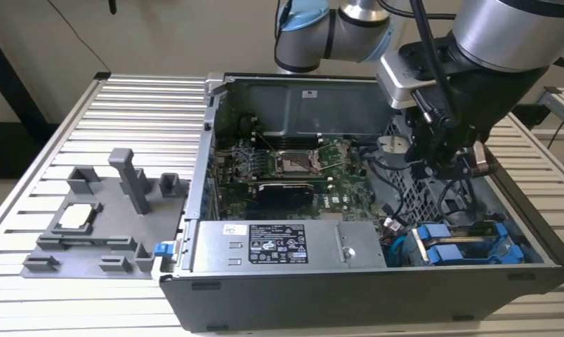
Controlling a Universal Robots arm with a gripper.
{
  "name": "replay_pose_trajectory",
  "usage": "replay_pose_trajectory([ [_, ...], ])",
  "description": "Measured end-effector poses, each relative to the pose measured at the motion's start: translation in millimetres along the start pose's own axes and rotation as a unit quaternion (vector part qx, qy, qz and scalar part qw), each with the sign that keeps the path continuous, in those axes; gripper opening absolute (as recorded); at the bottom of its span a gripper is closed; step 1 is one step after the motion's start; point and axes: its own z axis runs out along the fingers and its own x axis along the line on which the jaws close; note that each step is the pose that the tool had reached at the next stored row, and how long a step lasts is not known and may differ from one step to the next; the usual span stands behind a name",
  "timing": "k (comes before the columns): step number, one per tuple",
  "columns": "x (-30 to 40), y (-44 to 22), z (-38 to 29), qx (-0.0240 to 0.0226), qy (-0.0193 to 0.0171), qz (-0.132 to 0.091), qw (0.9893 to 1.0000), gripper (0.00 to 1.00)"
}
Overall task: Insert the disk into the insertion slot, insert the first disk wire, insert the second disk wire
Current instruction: 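Insert the first disk wire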
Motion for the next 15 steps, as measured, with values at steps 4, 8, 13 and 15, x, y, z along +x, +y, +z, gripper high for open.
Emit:
replay_pose_trajectory([
  [4, 0.0, 0.0, 0.1, 0.0007, 0.0002, 0.002, 1.0, 0.24],
  [8, -0.1, 0.0, 0.2, 0.0013, -0.0003, 0.002, 1.0, 0.24],
  [13, -0.1, 0.0, 0.2, 0.0014, -0.0004, 0.002, 1.0, 0.15],
  [15, -0.1, 0.0, 0.2, 0.0014, -0.0005, 0.002, 1.0, 0.15],
])
